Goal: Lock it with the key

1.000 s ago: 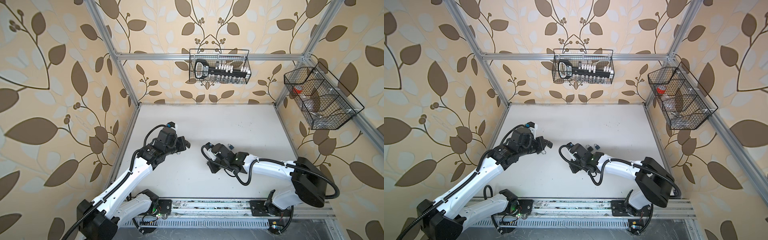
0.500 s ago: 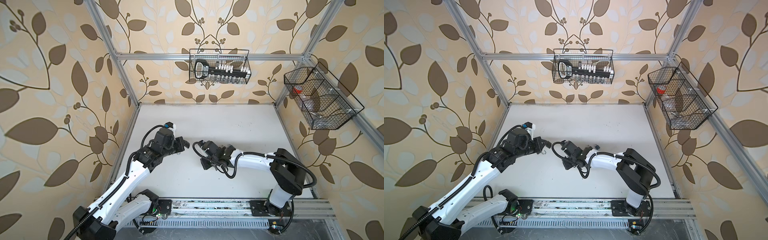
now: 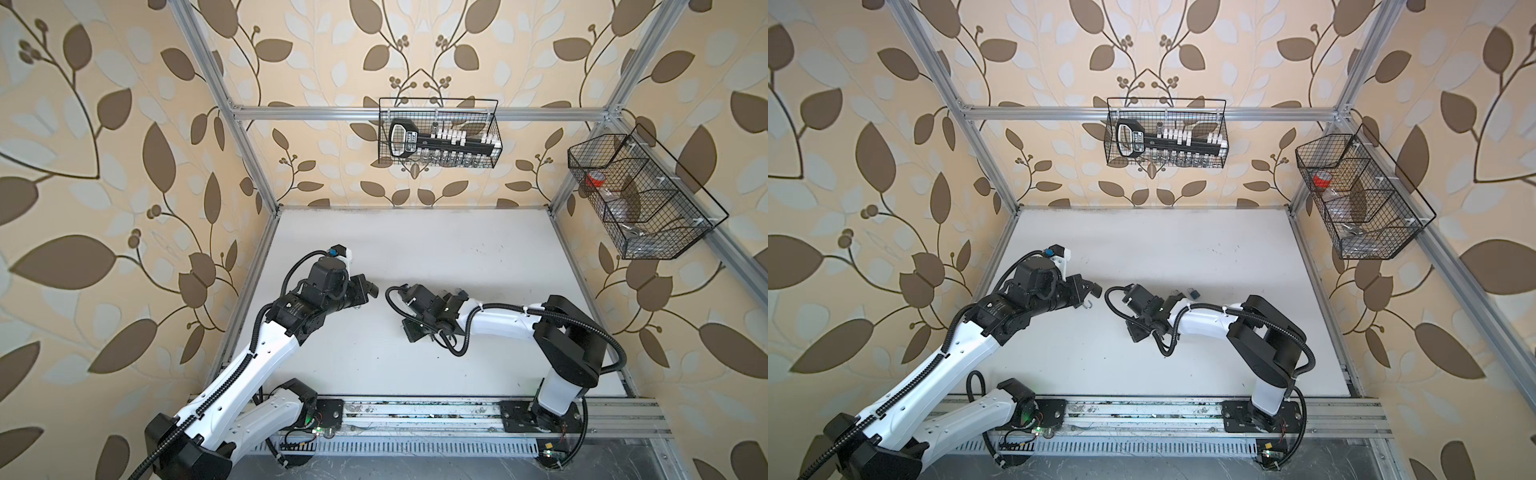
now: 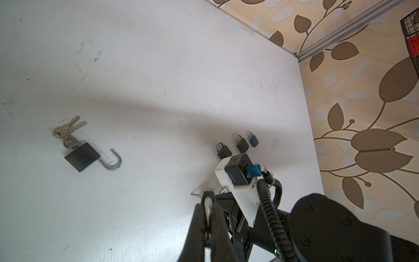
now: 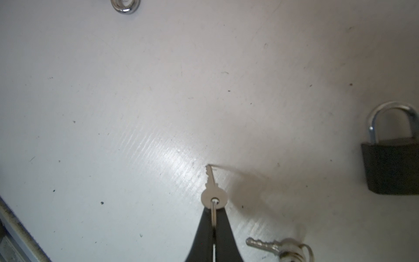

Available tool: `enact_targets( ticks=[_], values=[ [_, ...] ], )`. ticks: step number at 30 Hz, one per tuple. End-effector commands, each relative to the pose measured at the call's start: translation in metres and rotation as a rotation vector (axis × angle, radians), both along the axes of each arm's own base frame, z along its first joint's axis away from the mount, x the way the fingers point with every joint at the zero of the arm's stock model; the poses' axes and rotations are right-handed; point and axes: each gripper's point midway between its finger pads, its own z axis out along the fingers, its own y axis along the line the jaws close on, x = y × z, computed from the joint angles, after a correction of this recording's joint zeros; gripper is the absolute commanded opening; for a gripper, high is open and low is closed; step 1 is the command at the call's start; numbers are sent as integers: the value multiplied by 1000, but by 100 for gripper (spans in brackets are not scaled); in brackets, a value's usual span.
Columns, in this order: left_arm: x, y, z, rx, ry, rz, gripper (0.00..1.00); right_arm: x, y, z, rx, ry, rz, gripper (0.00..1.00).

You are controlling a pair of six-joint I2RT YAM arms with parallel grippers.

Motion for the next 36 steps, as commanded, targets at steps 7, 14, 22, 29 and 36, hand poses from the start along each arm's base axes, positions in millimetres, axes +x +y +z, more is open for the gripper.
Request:
enact_targets(
  ticks=[7,14,22,29,36],
  values=[
    [5,-2,33,-32,-88,-10,0,-16,-9,-3,-13,51,9,0],
    [6,0,33,-24,-88,-1,0,-18,-10,-9,-24,72,8,0],
    [5,1,31,-22,-83,3,0,-25,-10,-18,-28,115,3,0],
    [4,3,30,-15,-84,12,0,-27,-15,-25,-52,128,-6,0],
    [5,10,26,10,-74,47,0,-26,-21,-28,-82,127,-17,0]
  ],
)
